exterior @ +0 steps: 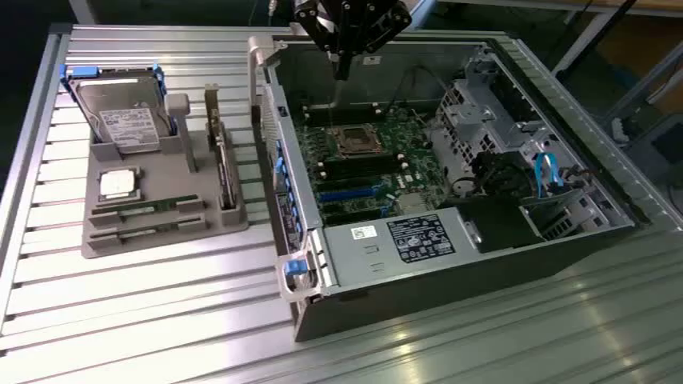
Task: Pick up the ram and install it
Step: 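Reach for the ram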
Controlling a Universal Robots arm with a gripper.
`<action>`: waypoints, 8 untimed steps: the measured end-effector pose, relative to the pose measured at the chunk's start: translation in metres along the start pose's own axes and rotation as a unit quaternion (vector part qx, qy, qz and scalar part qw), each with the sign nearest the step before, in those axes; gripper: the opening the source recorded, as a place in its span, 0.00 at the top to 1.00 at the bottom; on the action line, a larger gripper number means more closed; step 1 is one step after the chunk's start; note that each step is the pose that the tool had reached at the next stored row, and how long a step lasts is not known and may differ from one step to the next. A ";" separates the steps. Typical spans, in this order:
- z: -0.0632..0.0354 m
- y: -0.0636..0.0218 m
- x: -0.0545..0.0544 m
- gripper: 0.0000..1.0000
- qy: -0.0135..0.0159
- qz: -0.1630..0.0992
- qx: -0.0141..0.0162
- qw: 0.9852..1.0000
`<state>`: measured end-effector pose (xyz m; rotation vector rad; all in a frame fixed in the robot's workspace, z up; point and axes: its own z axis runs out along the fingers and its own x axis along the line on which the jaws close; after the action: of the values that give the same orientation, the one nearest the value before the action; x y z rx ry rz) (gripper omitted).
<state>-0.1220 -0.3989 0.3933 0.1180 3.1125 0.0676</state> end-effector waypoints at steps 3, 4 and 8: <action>0.0000 0.0000 0.000 0.90 0.000 0.000 0.000 1.000; 0.0000 0.0000 0.000 0.90 0.000 0.000 0.000 1.000; 0.0000 0.0000 0.000 0.90 0.000 0.000 0.000 1.000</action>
<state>-0.1220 -0.3989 0.3933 0.1179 3.1125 0.0676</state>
